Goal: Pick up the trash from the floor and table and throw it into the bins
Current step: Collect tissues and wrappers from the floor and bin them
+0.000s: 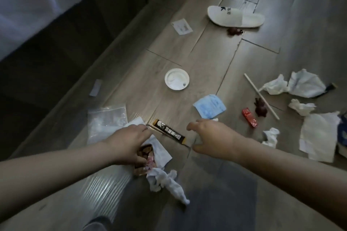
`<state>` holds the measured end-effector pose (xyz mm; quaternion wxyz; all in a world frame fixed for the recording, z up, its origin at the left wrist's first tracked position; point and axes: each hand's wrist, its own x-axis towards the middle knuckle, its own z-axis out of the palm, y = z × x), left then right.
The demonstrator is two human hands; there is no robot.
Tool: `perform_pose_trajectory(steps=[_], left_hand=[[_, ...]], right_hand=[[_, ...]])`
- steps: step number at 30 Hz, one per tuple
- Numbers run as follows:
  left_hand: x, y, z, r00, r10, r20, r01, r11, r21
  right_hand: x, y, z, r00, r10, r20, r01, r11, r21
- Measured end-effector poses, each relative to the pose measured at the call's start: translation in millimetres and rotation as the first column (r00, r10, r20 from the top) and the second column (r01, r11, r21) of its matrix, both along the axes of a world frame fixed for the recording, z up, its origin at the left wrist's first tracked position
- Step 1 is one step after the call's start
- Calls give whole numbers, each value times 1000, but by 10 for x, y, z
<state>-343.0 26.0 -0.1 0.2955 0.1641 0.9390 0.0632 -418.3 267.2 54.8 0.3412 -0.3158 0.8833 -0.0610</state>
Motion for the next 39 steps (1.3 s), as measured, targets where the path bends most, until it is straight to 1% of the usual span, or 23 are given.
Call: perform_pose_trajectory(steps=[4,8,11,16,20,25,28,31,35,39], left_hand=[[-30,-92,-24,1000,-2,-4,1,1000,-22],[10,-64,88,998,55,-7,-56,996,-65],[84,-87,43,997,73,-1,-73,992,-103],[182,-221,-80,977,213,-26,-215,973,-80],[232,-307,-104,977,211,-18,-212,973,-90],[164,-290,-177,990,132,-43,-135,988,-73],[61,-233,-201,995,78,-69,-81,996,-44],[-11,-145,-265,998,35,-59,-37,999,-37],[-47,-111,-399,998,5,-58,-7,999,-37],[-63,-104,-477,994,-25,-104,22,999,-36]], right_hand=[[172,-24,-141,997,81,3,-81,997,-4],[363,34,-71,996,90,-18,-89,996,30],[479,69,-88,993,118,-27,-116,992,54],[571,75,-203,983,181,14,-182,977,115],[594,25,-246,982,188,3,-187,977,99],[548,33,-366,987,162,23,-163,980,113],[462,38,-405,993,115,19,-116,985,129],[370,70,-438,998,62,-8,-60,989,132],[193,198,-472,998,-53,-41,57,993,104],[-46,288,-523,986,-124,-107,133,988,80]])
